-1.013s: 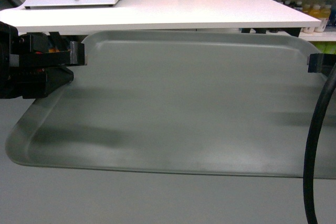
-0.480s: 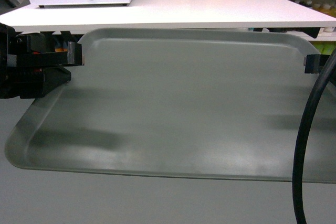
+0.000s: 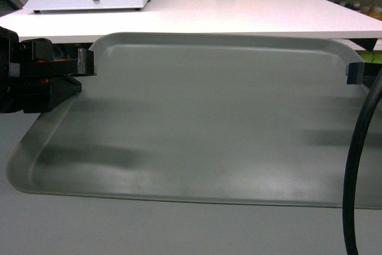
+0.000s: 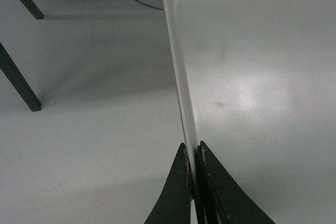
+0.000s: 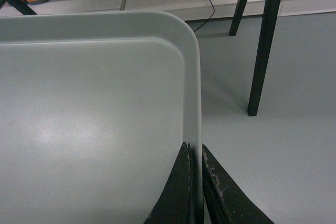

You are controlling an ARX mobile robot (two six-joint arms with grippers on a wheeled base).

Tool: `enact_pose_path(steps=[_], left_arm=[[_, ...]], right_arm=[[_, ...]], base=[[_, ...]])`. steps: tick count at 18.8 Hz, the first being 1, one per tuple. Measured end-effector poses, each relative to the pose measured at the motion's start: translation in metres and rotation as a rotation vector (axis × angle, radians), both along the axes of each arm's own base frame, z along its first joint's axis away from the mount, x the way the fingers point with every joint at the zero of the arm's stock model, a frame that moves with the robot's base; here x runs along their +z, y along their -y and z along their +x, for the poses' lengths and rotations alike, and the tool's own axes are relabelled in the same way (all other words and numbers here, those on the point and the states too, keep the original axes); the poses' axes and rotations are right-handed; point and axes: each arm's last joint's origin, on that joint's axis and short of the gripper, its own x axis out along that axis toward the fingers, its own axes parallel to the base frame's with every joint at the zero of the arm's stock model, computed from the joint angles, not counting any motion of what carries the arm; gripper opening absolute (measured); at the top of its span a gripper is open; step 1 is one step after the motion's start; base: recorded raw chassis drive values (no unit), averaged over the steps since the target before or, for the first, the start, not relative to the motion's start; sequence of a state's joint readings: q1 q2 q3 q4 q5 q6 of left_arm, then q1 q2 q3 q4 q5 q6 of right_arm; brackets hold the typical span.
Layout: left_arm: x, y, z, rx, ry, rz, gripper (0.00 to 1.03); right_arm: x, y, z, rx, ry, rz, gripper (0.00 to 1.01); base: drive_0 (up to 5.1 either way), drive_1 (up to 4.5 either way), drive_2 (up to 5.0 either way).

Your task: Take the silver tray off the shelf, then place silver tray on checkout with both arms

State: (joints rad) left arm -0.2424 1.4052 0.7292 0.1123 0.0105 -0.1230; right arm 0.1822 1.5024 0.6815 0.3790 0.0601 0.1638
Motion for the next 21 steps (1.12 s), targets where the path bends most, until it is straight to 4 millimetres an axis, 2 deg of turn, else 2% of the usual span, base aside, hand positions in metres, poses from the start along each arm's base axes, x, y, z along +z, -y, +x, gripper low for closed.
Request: enact_pose_path(steps=[21], left_arm=[[0.0001,0.0001,0.0001,-0.001,0.001,-0.001,0.03]], right_arm=[[0.0001,0.0001,0.0001,-0.001,0.002,0.000,0.03]], base=[[0.0,4.18,-4.2]])
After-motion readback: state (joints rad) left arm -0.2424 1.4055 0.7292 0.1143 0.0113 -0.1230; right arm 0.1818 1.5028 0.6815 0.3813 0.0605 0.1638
